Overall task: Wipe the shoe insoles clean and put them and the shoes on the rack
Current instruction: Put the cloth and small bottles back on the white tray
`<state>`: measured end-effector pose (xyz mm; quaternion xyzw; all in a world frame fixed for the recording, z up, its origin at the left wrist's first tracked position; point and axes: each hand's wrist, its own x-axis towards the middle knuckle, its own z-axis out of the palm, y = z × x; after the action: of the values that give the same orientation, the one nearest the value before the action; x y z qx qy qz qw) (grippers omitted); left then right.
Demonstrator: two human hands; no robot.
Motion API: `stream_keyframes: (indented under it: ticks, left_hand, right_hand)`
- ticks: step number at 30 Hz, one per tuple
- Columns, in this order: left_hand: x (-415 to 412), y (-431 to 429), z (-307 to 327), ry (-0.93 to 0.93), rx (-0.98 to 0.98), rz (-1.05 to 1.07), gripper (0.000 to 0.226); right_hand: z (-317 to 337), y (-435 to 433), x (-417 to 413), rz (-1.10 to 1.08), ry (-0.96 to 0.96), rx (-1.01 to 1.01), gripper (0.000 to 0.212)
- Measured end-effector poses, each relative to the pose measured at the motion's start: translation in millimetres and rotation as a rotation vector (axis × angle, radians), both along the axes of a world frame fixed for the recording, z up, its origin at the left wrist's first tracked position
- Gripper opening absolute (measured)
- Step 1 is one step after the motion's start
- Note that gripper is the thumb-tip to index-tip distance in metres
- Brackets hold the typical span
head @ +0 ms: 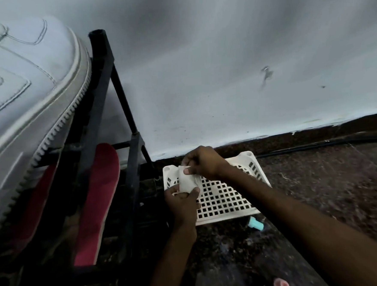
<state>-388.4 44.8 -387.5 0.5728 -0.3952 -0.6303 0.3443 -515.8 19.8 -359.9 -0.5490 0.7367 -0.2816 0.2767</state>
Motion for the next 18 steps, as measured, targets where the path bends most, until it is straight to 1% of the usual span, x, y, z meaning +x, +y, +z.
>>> stream_keyframes:
  ticks: [3, 6, 8, 9, 11, 12, 15, 16, 18]
  left_hand:
    - [0, -6, -13, -0.036, -0.097, -0.003, 0.048]
    - [6, -1, -22, -0.192, -0.261, -0.101, 0.055]
    - [9, 3, -23, -0.344, -0.369, -0.204, 0.053]
    - [11, 4, -23, -0.457, -0.416, -0.279, 0.050]
    - [15, 6, -21, -0.696, -0.465, -0.429, 0.046]
    - [17, 5, -19, -0.767, -0.467, -0.475, 0.046]
    - [18, 4, -19, -0.878, -0.478, -0.556, 0.050]
    - [17, 4, -17, -0.925, -0.491, -0.581, 0.052]
    - [17, 4, -14, -1.009, -0.515, -0.628, 0.053]
  right_hand:
    - [-18, -14, -1, 0.046, 0.088, 0.005, 0.016]
    - [-33, -15, -3, 0.085, 0.169, 0.003, 0.018]
    - [-37, -13, 0, 0.120, 0.291, -0.015, 0.022]
    - [-37, -13, 3, 0.136, 0.373, -0.053, 0.024]
    - [-36, -12, 7, 0.135, 0.522, -0.189, 0.030]
    - [-36, -12, 9, 0.107, 0.557, -0.265, 0.031]
    - [-38, 4, 12, 0.015, 0.481, -0.380, 0.032]
    - [-41, 13, 12, 0.038, 0.474, -0.380, 0.035]
    - [-50, 36, 14, 0.171, 0.521, -0.292, 0.042]
